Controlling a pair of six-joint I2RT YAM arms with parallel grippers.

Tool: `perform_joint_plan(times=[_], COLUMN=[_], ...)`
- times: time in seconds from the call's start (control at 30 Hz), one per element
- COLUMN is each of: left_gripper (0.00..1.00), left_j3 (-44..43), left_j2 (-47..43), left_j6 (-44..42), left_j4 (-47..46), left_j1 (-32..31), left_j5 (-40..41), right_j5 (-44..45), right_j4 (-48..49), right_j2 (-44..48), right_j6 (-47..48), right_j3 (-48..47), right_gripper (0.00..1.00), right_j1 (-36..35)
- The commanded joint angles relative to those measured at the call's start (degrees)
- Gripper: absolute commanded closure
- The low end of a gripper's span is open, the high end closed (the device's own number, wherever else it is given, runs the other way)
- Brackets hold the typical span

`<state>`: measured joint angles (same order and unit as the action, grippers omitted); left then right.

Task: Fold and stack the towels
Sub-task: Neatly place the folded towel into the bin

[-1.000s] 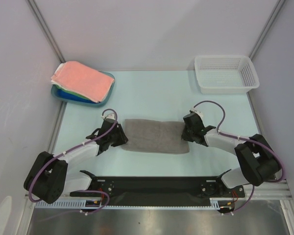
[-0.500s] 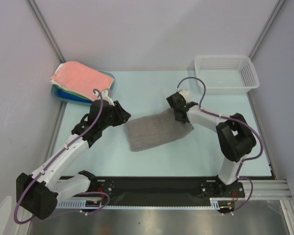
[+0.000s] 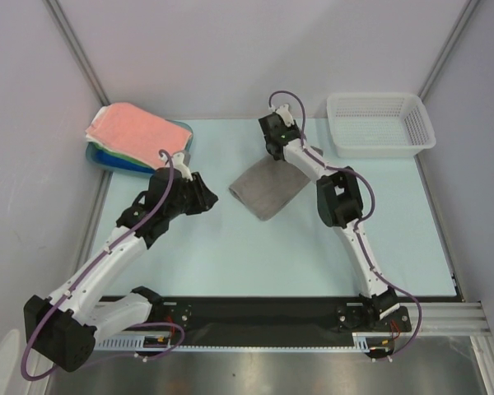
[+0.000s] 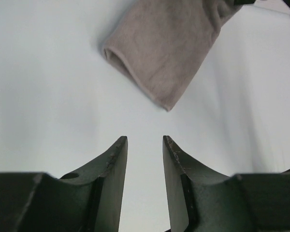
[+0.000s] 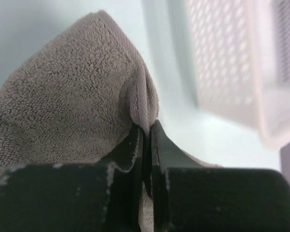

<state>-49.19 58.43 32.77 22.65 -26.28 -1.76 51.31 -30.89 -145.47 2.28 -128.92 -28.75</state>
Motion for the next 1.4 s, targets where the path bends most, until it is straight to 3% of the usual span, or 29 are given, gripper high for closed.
perform_joint_plan(times=[0.0,0.33,0.5,0.77,0.97,1.37], left_gripper=[0.6,0.6,0.6,0.61,0.61,0.61], left_j3=[1.02,1.38,2.34,2.78,2.52,2.78], left_j2=[-0.61,0.28,0.19,0.98,2.64,4.76], left_j6=[-3.15,-3.86,-3.86,-4.03,-4.39,-4.65], left_j4=[-0.15,-0.33,-0.68,-0.68,-0.77,-0.95], left_j1=[-0.17,-0.17,-0.17,-0.26,-0.17,-0.26], left_j5=[-0.79,-3.16,-2.99,-3.6,-4.13,-5.36], right_j5=[7.83,11.53,9.78,1.79,-13.05,-24.94], right_j4=[1.18,20.94,24.04,18.95,13.41,9.54], right_j2=[-4.28,-3.25,-3.15,0.79,5.45,5.37], right_j6=[12.18,29.6,33.05,23.93,11.71,8.17], right_j3=[-12.72,-14.6,-17.94,-18.91,-15.84,-14.52], right_gripper=[1.0,1.0,1.0,1.0,1.0,1.0], right_j1=[0.98,4.41,7.3,13.72,20.31,28.31])
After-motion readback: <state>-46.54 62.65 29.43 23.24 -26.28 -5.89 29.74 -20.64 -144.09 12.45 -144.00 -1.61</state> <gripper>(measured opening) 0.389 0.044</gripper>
